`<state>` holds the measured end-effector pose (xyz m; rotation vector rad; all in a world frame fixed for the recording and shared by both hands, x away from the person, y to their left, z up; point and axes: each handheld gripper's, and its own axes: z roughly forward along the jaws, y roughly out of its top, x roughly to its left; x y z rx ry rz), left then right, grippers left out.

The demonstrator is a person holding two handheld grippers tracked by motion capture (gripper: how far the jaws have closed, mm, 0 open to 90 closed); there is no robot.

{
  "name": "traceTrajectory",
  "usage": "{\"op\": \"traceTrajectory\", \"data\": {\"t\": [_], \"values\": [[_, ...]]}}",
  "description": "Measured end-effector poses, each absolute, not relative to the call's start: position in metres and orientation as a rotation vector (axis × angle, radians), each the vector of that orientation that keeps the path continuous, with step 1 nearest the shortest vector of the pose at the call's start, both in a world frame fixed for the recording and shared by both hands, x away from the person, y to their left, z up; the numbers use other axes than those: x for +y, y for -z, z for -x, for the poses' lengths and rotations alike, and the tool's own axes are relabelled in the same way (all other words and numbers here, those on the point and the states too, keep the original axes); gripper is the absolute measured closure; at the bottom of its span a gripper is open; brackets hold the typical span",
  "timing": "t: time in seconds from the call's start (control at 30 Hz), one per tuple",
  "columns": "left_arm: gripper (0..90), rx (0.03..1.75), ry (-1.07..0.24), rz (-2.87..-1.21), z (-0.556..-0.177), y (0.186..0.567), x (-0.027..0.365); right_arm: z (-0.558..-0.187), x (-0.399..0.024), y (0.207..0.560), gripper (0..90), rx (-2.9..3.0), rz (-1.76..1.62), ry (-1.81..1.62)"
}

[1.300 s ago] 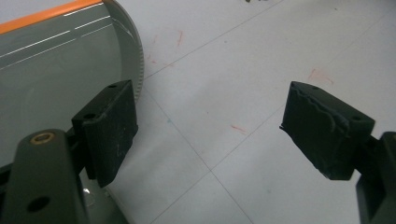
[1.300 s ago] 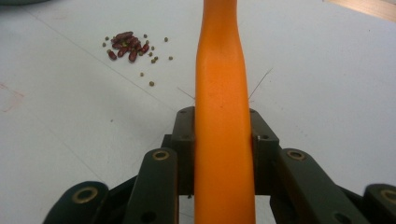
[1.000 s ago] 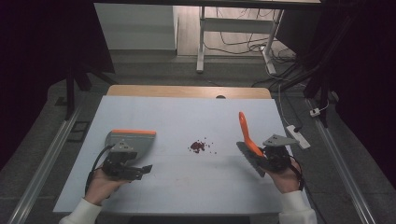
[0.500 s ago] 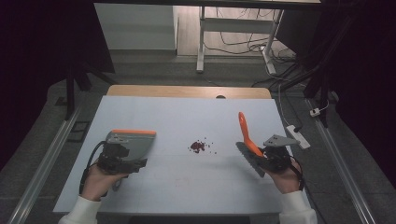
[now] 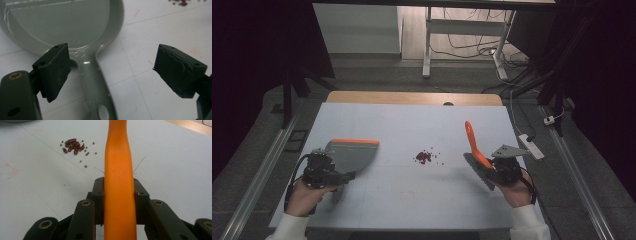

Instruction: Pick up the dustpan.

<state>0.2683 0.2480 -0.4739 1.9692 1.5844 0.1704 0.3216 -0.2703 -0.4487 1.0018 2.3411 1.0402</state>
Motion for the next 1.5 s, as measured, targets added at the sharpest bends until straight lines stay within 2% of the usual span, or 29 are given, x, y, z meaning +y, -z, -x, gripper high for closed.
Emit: {"op": "traceTrajectory", "data": {"t": [0.27,0.63,1.03,1.33,1.5], "values": [[13.3,1.649,-0.113,-1.972,-0.270,0.493,0.252,-0.323,-0.269,0.452,70.0,2.353,-1.000,-1.028],[17.2,1.695,-0.085,-1.987,-0.275,0.506,0.252,-0.324,-0.267,0.454,70.0,2.364,-0.992,-1.018],[31.4,1.739,-0.059,-1.935,-0.283,0.519,0.248,-0.324,-0.266,0.456,70.0,2.369,-0.990,-1.008],[48.5,1.747,-0.052,-1.885,-0.284,0.521,0.252,-0.325,-0.266,0.456,70.0,2.370,-0.989,-1.003],[54.7,1.748,-0.039,-1.856,-0.285,0.522,0.255,-0.325,-0.266,0.457,69.9,2.371,-0.990,-1.000]]}}
